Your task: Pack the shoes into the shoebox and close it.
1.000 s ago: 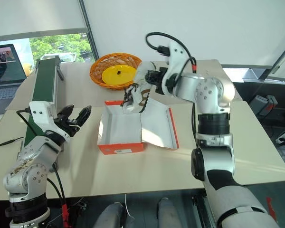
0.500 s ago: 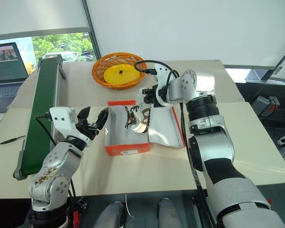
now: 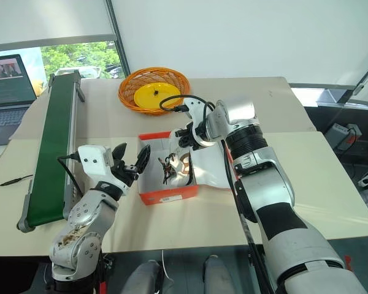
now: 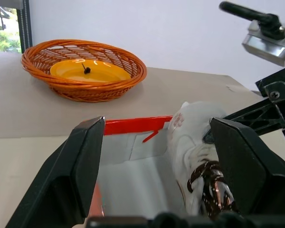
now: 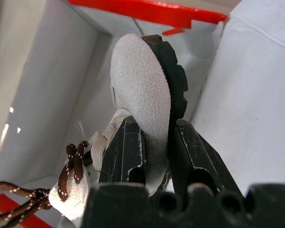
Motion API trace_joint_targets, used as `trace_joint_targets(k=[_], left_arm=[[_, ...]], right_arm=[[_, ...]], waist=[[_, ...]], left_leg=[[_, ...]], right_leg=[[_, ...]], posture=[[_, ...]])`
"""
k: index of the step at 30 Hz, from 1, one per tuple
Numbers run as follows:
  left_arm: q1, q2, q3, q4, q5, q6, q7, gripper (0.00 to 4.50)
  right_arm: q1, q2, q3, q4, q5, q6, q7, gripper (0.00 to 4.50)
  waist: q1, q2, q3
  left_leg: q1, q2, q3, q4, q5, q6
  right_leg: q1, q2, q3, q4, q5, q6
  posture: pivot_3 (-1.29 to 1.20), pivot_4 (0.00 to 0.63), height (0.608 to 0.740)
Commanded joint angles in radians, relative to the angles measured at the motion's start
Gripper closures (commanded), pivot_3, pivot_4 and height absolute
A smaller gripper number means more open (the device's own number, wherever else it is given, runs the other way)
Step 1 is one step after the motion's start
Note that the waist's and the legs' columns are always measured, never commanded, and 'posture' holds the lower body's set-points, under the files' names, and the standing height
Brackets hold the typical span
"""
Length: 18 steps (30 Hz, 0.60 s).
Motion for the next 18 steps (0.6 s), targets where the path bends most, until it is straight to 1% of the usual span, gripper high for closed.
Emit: trace_joint_targets(k=[1, 6, 10, 12, 13, 14, 17, 18], left_arm=[[0.003, -0.010, -0.011, -0.022, 0.016, -0.040, 0.006, 0.73], [0.016, -0.018, -0.020, -0.035, 0.031, -0.049, 0.018, 0.73], [0.019, -0.024, -0.024, -0.043, 0.036, -0.049, 0.025, 0.73], [0.018, -0.025, -0.025, -0.045, 0.038, -0.048, 0.026, 0.69], [0.016, -0.024, -0.025, -0.046, 0.039, -0.046, 0.027, 0.69], [0.012, -0.024, -0.026, -0.046, 0.040, -0.045, 0.028, 0.69], [-0.001, -0.023, -0.024, -0.044, 0.042, -0.040, 0.029, 0.69], [-0.003, -0.021, -0.022, -0.044, 0.041, -0.039, 0.028, 0.69]], right_arm=[[0.015, 0.013, 0.037, -0.019, -0.041, -0.047, 0.048, 4.13], [0.018, 0.026, 0.069, 0.017, -0.098, -0.121, 0.088, 4.13], [0.015, 0.033, 0.065, 0.043, -0.132, -0.163, 0.098, 4.13], [0.017, 0.038, 0.057, 0.052, -0.147, -0.180, 0.098, 3.17], [0.019, 0.040, 0.052, 0.056, -0.153, -0.189, 0.093, 3.01], [0.020, 0.044, 0.040, 0.060, -0.155, -0.194, 0.084, 2.63], [0.021, 0.055, 0.001, 0.065, -0.154, -0.196, 0.064, 1.71], [0.020, 0.059, -0.007, 0.065, -0.156, -0.196, 0.061, 1.26]], waist=[[0.000, 0.000, 0.000], [-0.002, 0.000, 0.000], [0.000, 0.000, 0.000], [-0.001, 0.000, 0.000], [-0.001, 0.000, 0.000], [-0.001, 0.000, 0.000], [0.000, 0.000, 0.000], [0.000, 0.000, 0.000]], left_leg=[[0.000, 0.000, 0.000, 0.000, 0.000, 0.000], [0.000, 0.000, 0.000, 0.000, 0.000, 0.000], [0.001, 0.000, 0.000, 0.000, 0.000, 0.000], [0.001, 0.000, 0.000, 0.000, 0.000, 0.000], [0.001, 0.000, 0.000, 0.000, 0.000, 0.000], [0.001, 0.000, 0.000, 0.000, 0.000, 0.000], [0.001, 0.000, 0.000, 0.000, 0.000, 0.000], [0.001, 0.000, 0.000, 0.000, 0.000, 0.000]], right_leg=[[0.000, 0.000, 0.000, 0.000, 0.000, 0.000], [0.000, 0.000, 0.000, 0.000, 0.000, 0.000], [0.000, 0.000, 0.000, 0.000, 0.000, 0.000], [0.000, 0.000, 0.000, 0.001, 0.000, 0.000], [0.000, 0.000, 0.000, 0.001, 0.000, 0.000], [0.000, 0.000, 0.000, 0.001, 0.000, 0.000], [0.000, 0.000, 0.000, 0.001, 0.000, 0.000], [0.000, 0.000, 0.000, 0.001, 0.000, 0.000]], posture=[[0.00, 0.150, 0.740], [0.00, 0.150, 0.740], [0.00, 0.150, 0.740], [0.00, 0.150, 0.740], [0.00, 0.150, 0.740], [0.00, 0.150, 0.740], [0.00, 0.150, 0.740], [0.00, 0.150, 0.740]])
